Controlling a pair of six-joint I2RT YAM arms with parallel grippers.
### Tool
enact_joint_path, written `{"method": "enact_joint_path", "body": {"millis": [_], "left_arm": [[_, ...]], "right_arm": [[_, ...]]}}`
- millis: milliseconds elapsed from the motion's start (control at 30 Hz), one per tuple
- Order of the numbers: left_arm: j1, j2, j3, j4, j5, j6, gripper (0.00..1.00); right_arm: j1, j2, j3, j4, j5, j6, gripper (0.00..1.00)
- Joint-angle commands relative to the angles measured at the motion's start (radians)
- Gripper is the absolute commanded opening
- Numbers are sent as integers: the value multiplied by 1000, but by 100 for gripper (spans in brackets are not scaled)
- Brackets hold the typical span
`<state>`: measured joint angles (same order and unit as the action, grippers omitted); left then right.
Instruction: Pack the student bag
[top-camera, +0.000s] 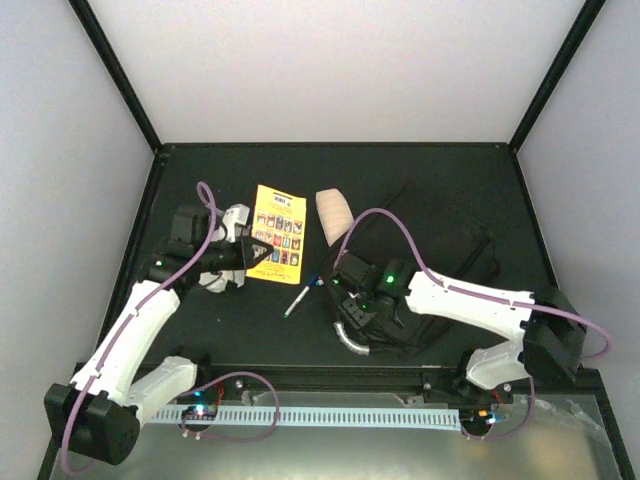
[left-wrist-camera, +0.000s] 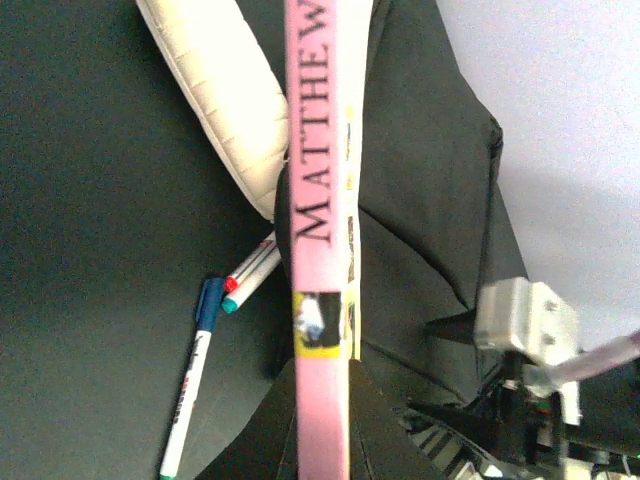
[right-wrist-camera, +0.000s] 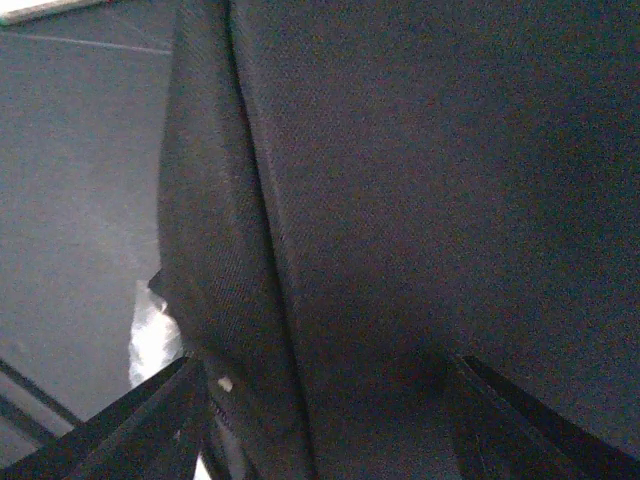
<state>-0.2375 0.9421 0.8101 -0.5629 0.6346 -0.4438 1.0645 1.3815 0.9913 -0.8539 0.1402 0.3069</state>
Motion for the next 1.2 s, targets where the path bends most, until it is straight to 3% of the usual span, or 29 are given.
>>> {"method": "enact_joint_path", "body": {"millis": [0,133,267,367,667,900,1033,1167], "left_arm": [[-6,-12,64,-29,56,24,2],[-6,-20,76,-46,61,35,2],[-6,-25,69,-40,75,17,2],[-6,-26,66,-31,107,7,1],[-8,-32,68,-41,282,-16,2],[-6,-43,73,-114,433,-18,2],[-11,-78,4,-20,565,-88,2],[-49,-118,-65,47,605,-116,1]], "right_arm": [[23,52,23,-2,85,26,67],[55,94,32,7,114,31,53],[72,88,75,-15,179,51,19],[72,13,100,-11,191,56,6],[27,-137,229,-130,274,76,2],[-117,-200,324,-220,203,20,2],[-200,-215,366,-240,175,-10,2],[-227,-204,421,-260,167,-31,2]]}}
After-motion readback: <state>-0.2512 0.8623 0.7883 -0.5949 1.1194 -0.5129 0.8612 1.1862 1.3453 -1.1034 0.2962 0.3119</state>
